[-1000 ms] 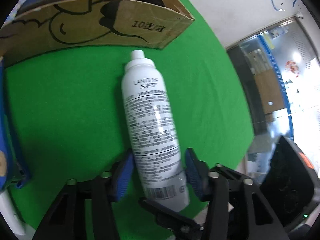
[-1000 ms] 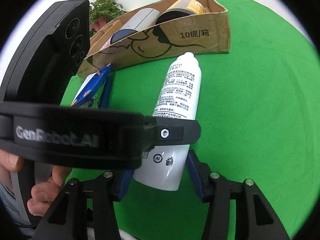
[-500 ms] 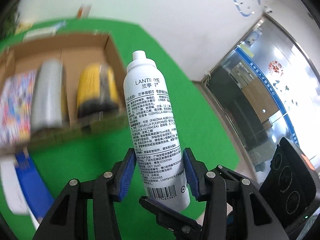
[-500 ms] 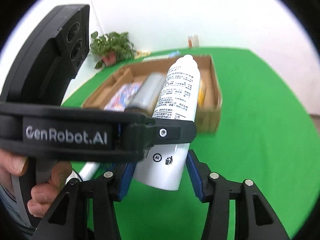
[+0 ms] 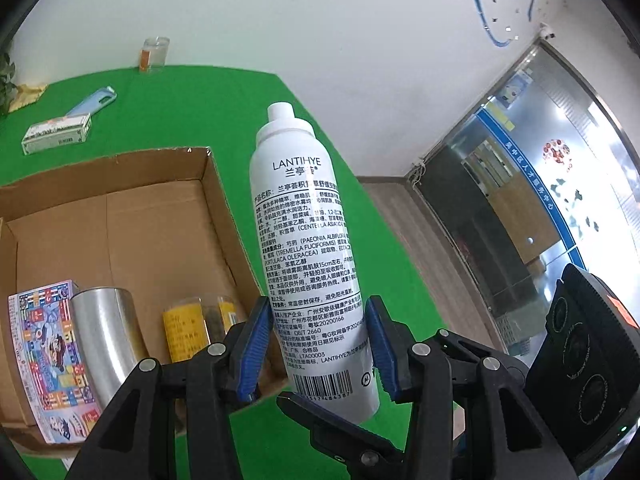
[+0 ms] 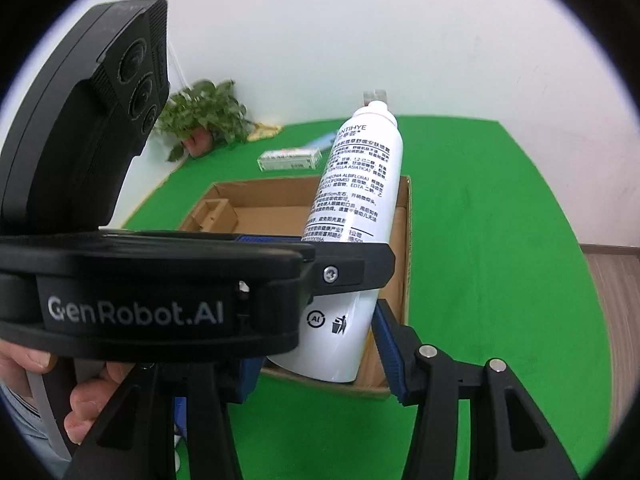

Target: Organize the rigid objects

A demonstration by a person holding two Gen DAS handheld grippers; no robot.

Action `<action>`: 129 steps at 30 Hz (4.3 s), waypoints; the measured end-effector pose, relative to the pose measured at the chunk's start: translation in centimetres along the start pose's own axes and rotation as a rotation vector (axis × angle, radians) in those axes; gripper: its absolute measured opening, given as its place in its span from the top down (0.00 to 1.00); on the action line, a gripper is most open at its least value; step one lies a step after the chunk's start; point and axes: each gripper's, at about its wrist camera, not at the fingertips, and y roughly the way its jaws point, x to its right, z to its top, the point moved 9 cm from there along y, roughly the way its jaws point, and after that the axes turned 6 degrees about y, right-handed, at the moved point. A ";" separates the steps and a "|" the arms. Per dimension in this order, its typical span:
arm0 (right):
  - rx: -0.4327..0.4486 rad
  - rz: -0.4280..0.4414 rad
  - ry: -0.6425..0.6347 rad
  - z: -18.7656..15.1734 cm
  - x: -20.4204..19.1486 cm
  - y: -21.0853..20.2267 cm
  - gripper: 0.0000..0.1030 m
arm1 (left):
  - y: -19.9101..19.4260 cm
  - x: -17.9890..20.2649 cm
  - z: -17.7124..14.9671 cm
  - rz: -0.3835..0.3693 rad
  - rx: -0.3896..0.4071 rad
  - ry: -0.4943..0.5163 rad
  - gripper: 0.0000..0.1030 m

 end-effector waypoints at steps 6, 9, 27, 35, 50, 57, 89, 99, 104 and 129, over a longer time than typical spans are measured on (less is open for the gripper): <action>-0.097 -0.008 0.036 -1.3 2.1 3.4 0.52 | 7.3 -4.1 -0.6 -0.011 -0.101 -0.056 0.57; -0.144 -0.010 0.070 -2.4 3.2 5.7 0.53 | 10.3 -5.6 -1.4 -0.007 -0.154 -0.070 0.57; -0.217 -0.077 0.082 -5.6 4.4 9.9 0.48 | 15.5 -7.9 -4.3 0.074 -0.285 -0.087 0.54; -0.015 -0.166 0.042 -7.8 3.2 4.5 0.14 | 1.6 -3.9 -4.3 0.271 0.166 0.185 0.03; 0.087 -0.144 -0.067 -15.9 -6.4 0.4 0.14 | -23.3 -9.3 -18.2 0.570 0.320 0.140 0.00; 0.060 -0.021 -0.104 -20.8 -10.9 1.0 0.14 | -16.8 -14.7 -31.5 0.394 0.180 -0.032 0.01; -0.104 0.156 -0.004 -19.8 -13.1 10.0 0.57 | -9.3 -18.3 -35.6 0.160 0.118 -0.304 0.23; -0.105 -0.069 0.008 -22.3 -5.7 7.6 0.99 | -5.8 -14.3 -32.1 0.086 0.074 -0.211 0.23; -0.106 -0.140 0.066 -24.3 -1.5 5.7 0.99 | -2.3 -12.8 -30.9 0.071 -0.018 -0.179 0.23; 0.079 -0.104 -0.226 -26.3 -8.2 4.5 0.52 | 3.3 -9.6 -31.2 -0.116 -0.208 -0.297 0.29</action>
